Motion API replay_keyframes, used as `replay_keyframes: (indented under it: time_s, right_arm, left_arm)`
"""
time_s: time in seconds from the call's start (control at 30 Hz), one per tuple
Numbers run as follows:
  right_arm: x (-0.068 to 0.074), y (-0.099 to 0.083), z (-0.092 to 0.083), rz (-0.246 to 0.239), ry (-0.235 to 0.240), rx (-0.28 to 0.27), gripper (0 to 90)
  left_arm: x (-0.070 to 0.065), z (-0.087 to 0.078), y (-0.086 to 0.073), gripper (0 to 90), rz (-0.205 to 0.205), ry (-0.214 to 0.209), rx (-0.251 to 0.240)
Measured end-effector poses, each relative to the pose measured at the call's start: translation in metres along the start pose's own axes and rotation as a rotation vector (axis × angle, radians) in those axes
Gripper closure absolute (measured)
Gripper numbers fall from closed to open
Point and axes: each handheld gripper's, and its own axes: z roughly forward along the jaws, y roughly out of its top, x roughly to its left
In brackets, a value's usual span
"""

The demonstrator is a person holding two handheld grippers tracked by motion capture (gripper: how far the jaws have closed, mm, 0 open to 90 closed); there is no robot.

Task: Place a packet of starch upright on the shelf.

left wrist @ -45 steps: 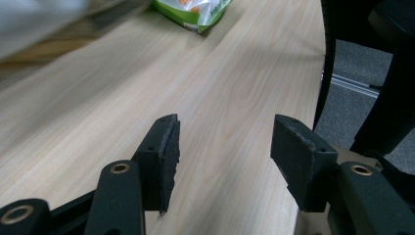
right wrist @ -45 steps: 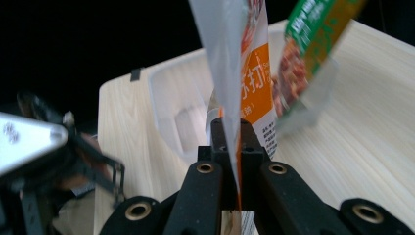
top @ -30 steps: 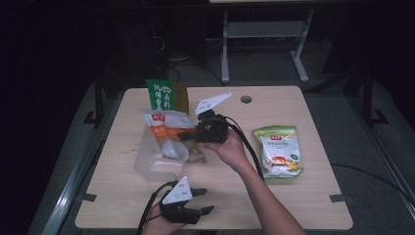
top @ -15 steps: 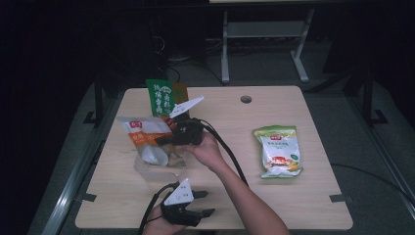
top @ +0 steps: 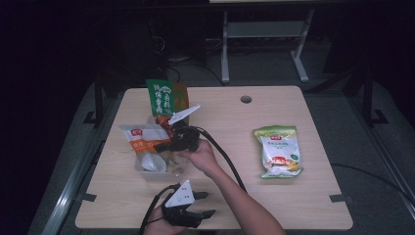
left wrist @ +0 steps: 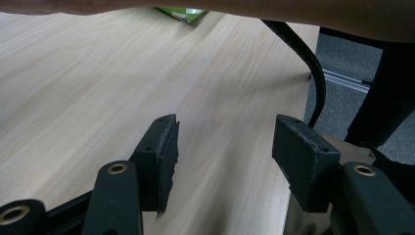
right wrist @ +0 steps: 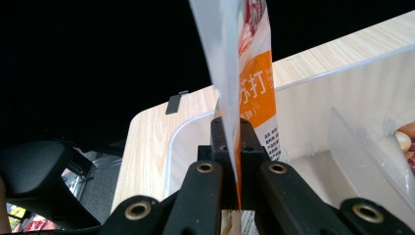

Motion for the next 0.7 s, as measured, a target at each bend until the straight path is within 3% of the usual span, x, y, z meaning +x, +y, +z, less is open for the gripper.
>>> replay_keyframes:
  time_s: [0.2,0.37,0.47,0.5,0.6,0.7]
  right_arm:
    - [0.004,-0.001,-0.001,-0.039,-0.028,0.026,89.2]
    - [0.005,-0.003,-0.007,-0.040,-0.066,0.099,75.3]
    - [0.006,-0.005,-0.010,-0.040,-0.070,0.121,73.2]
    - [0.008,-0.007,-0.011,-0.050,-0.079,0.161,73.0]
    - [0.010,-0.010,-0.012,-0.065,-0.081,0.186,77.8]
    - [0.015,-0.014,-0.007,-0.081,-0.088,0.231,88.6]
  left_arm:
    - [0.001,-0.001,0.000,42.6,-0.006,0.000,0.000]
    - [0.000,0.001,0.000,42.3,-0.003,-0.003,-0.001]
    - [0.000,0.001,0.000,42.2,-0.005,-0.004,-0.003]
    - [-0.001,0.002,0.000,42.2,-0.005,-0.005,-0.004]
    - [0.000,0.002,0.000,42.2,-0.004,-0.006,0.000]
    - [-0.001,0.003,0.001,42.1,-0.007,-0.008,0.002]
